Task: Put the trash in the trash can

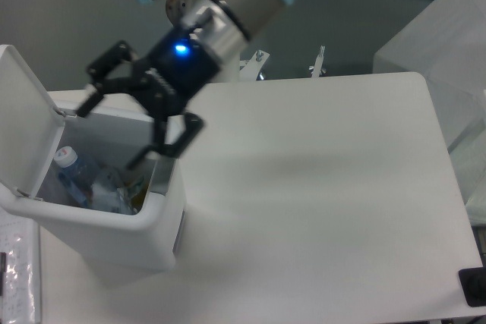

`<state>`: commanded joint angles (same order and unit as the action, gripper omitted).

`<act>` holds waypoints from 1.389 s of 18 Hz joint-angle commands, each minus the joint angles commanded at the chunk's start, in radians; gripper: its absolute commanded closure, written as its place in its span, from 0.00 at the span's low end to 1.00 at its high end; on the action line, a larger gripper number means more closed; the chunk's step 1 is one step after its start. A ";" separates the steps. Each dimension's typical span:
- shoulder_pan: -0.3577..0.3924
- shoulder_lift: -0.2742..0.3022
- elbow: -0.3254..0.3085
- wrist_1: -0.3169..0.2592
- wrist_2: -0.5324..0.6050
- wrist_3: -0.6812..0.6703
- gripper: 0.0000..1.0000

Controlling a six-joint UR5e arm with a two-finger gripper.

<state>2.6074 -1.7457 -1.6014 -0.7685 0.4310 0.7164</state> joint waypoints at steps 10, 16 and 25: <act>0.247 -0.055 -0.186 -0.003 0.379 0.501 0.00; 0.189 -0.155 -0.082 -0.076 0.750 0.632 0.00; 0.060 -0.311 0.156 -0.314 1.008 0.634 0.00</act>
<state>2.6676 -2.0570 -1.4450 -1.0830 1.4389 1.3499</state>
